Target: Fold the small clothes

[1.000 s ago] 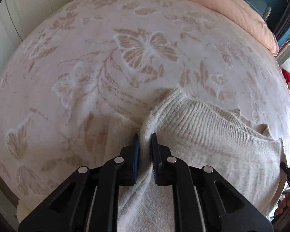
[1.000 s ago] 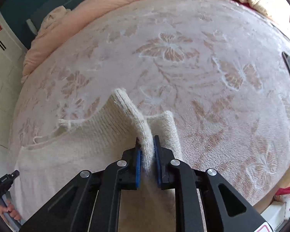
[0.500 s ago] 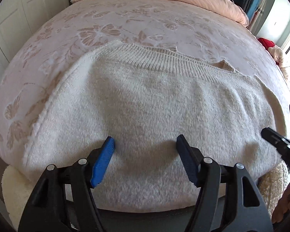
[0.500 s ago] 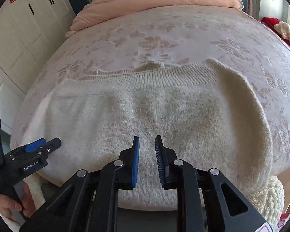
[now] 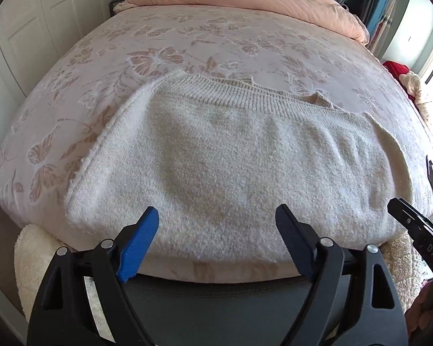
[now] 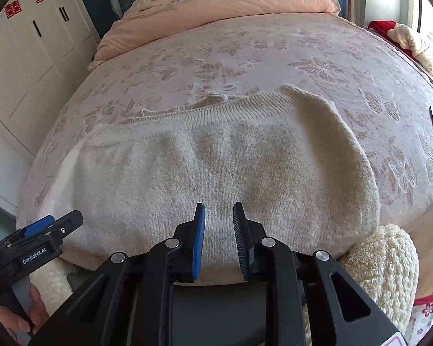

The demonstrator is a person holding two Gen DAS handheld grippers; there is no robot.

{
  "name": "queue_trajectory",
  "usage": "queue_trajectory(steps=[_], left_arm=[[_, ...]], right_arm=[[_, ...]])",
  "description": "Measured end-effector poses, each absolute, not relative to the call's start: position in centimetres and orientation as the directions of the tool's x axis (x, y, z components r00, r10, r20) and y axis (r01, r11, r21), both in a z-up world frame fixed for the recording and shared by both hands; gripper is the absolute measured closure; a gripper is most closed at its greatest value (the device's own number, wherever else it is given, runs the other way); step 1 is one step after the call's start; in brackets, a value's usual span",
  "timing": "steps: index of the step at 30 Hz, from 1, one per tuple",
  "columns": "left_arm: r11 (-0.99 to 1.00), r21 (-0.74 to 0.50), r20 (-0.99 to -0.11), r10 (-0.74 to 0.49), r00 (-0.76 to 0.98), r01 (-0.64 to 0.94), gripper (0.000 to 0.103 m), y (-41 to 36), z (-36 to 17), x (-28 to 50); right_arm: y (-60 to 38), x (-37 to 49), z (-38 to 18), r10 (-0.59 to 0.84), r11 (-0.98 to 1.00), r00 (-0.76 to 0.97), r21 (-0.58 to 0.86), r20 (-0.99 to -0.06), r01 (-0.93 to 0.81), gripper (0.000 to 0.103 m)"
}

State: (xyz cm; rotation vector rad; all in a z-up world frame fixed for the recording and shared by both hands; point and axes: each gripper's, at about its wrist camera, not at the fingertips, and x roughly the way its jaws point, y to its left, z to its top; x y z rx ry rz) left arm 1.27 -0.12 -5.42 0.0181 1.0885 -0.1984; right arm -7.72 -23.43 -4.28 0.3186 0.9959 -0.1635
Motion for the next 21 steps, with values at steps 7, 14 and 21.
queue_trajectory(steps=[7, 14, 21], left_arm=[[0.978, -0.004, -0.873, -0.105, 0.476, 0.209, 0.017, -1.9, -4.7, -0.3], [0.985, -0.081, -0.881, -0.143, 0.451, 0.155, 0.013, 0.2, -5.0, -0.6], [0.839, -0.418, -0.873, -0.265, 0.410, -0.349, 0.012, 13.9, -9.3, 1.9]], right_arm=[[-23.6, -9.6, -4.4, -0.042, 0.936, 0.535, 0.154, -0.844, 0.316, 0.072], [-26.3, -10.6, -5.9, -0.038, 0.909, 0.501, 0.178, -0.865, 0.376, 0.064], [-29.6, -9.9, -5.2, -0.037, 0.877, 0.520, 0.221, -0.853, 0.426, 0.058]])
